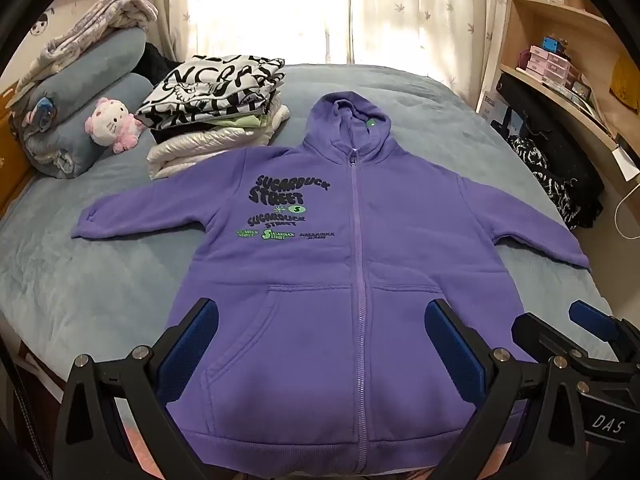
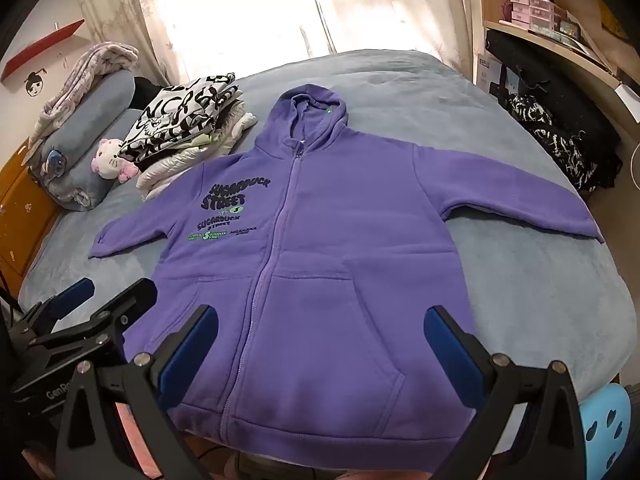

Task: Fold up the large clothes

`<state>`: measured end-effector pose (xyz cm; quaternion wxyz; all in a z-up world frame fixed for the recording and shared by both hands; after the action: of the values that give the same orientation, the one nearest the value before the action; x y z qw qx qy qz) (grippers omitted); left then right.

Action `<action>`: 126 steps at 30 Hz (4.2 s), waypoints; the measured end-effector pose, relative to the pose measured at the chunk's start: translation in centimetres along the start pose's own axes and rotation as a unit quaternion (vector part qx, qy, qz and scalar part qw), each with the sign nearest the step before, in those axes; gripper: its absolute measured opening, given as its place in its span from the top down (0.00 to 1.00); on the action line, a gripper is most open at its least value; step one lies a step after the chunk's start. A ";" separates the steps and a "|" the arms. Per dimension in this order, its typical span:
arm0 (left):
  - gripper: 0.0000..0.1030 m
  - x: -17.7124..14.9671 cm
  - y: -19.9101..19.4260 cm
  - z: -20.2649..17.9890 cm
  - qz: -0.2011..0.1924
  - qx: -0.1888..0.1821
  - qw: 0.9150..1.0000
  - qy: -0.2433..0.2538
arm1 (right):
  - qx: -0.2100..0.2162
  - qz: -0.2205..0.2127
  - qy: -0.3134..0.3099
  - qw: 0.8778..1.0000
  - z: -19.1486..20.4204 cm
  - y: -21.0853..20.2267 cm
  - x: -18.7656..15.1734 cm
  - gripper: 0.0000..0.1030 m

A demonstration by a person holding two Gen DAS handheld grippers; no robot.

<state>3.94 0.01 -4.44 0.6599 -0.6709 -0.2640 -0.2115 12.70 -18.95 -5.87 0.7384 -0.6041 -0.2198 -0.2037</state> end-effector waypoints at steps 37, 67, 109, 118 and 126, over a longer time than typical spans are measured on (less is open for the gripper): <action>0.02 -1.0 -1.3 0.1 -0.005 0.020 1.000 0.017 | 0.006 0.008 0.001 1.000 0.2 0.1 -1.5 0.00; 0.02 -0.8 0.7 -0.2 0.025 0.023 0.999 0.021 | 0.021 0.034 0.023 0.999 -1.1 3.2 -2.2 0.00; 0.03 13.8 5.9 -17.7 -0.047 -0.025 0.992 0.112 | -0.102 -0.075 0.127 0.984 -24.3 -0.1 10.5 0.00; 0.03 14.7 14.7 -19.7 0.009 -0.024 0.998 0.056 | -0.089 -0.037 0.259 0.961 -35.2 5.1 8.0 0.09; 0.03 13.0 21.8 -21.4 0.039 -0.016 0.997 0.058 | -0.041 -0.023 0.376 0.925 -41.8 10.7 4.3 0.17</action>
<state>29.17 -20.15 -12.19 0.6710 -0.6779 -0.1953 -0.2282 25.59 -58.16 -19.22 0.7363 -0.5079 0.0686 -0.4419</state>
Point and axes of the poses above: each gripper's, at about its wrist camera, not at the fingertips, and y roughly the way its jaws point, z to its left, x to its top, the point moved 6 cm from there along y, roughly the way its jaws point, and after that the axes turned 2 degrees about z, right-handed, at the moved point
